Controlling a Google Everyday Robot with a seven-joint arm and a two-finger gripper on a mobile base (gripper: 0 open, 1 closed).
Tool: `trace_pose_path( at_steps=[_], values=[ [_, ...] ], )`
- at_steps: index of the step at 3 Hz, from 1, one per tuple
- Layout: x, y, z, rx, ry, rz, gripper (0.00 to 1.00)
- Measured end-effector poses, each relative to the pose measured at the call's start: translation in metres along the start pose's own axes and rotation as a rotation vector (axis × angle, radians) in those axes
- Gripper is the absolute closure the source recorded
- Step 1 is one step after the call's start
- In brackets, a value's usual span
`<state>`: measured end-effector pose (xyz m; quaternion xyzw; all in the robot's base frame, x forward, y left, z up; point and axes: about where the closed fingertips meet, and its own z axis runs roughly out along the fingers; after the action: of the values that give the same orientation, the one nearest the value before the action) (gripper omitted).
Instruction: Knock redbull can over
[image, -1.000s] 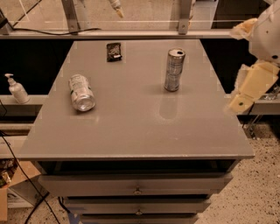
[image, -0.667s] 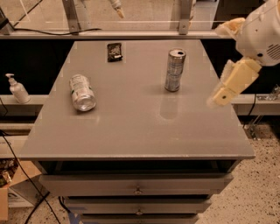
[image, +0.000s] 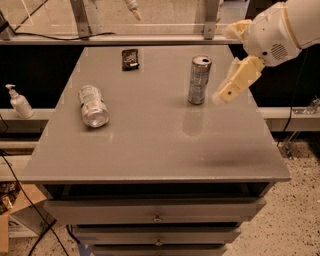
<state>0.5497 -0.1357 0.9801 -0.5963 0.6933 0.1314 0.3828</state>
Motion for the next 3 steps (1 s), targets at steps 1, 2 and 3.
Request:
trace_pose_path(
  at_steps=[1, 2, 3],
  values=[
    [0.003, -0.023, 0.018, -0.001, -0.046, 0.026, 0.00],
    [0.012, -0.042, 0.040, -0.003, -0.077, 0.076, 0.00],
    [0.023, -0.058, 0.062, -0.010, -0.125, 0.130, 0.00]
  ],
)
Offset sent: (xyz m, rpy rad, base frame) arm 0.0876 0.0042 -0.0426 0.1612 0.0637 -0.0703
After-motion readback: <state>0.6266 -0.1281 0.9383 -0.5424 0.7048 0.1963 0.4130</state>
